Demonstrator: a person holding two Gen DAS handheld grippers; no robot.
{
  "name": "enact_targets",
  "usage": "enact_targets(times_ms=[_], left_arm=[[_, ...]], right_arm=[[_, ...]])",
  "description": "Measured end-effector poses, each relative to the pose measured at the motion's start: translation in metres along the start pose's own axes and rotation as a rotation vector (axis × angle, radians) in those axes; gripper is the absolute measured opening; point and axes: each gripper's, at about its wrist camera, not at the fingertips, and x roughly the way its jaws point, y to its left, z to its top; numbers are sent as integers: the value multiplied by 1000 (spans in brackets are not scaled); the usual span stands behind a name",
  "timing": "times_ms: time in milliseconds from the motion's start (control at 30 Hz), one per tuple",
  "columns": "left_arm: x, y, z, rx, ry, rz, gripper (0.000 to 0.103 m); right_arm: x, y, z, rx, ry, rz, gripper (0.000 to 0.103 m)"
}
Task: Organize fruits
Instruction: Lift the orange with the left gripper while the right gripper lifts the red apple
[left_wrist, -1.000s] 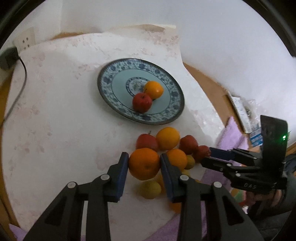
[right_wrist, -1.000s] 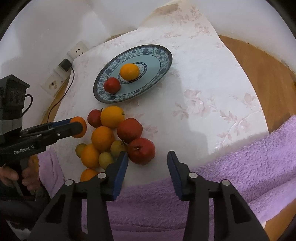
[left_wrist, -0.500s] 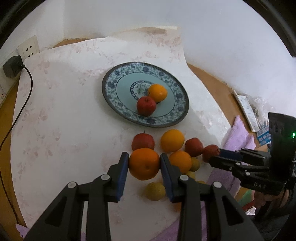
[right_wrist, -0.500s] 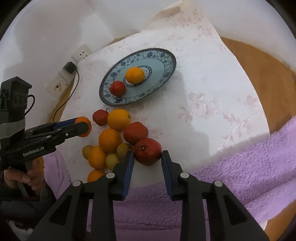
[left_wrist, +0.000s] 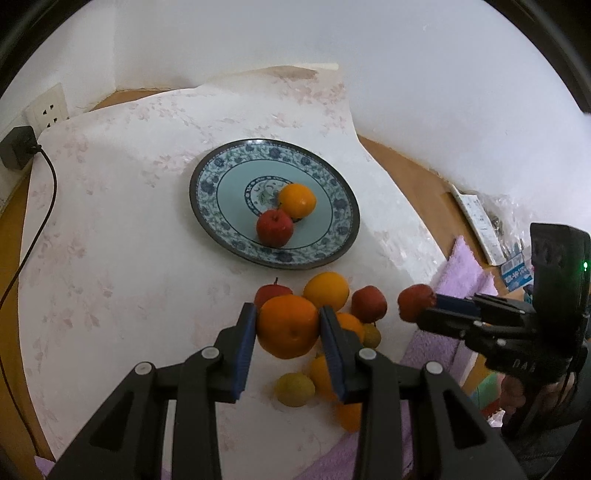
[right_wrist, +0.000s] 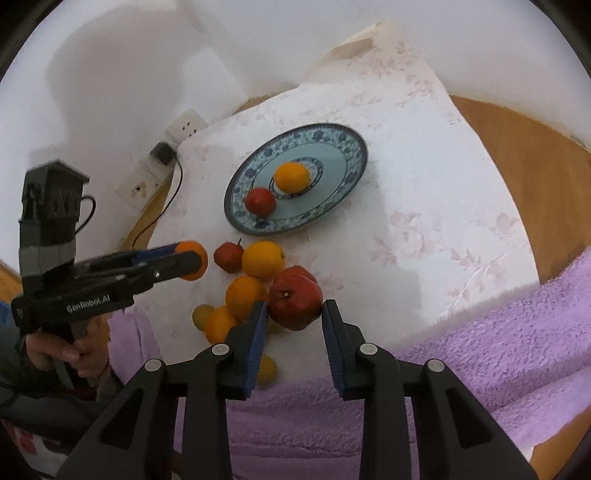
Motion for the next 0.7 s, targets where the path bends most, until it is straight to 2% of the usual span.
enact_targets(times_ms=[133, 233, 267, 300, 367, 433, 567, 600, 667, 700], left_arm=[[-2, 4, 1, -8, -8, -4, 36], [-2, 5, 2, -6, -11, -1, 36], [-3, 5, 3, -5, -12, -2, 36], [-2, 6, 4, -4, -13, -1, 36], [-2, 7, 6, -2, -14, 0, 36], [-3, 8, 9, -2, -21, -4, 36], [-3, 8, 12, 0, -22, 1, 36], [-3, 9, 12, -2, -23, 0, 36], [-3, 9, 12, -9, -25, -3, 36], [-2, 10, 11, -11, -24, -5, 36]], right_arm=[[-1, -11, 1, 60, -1, -15, 32], [-3, -11, 3, 40, -14, -49, 30], [-4, -9, 5, 29, -21, -48, 27], [-5, -8, 7, 24, -23, -41, 18], [-5, -6, 10, 14, -29, -38, 16], [-3, -4, 13, 1, -25, -34, 7], [4, -3, 14, -12, -4, -58, 6], [4, -4, 13, -7, -1, -56, 12], [5, -7, 9, 7, 7, -85, 33], [7, -9, 7, 20, 13, -97, 50]])
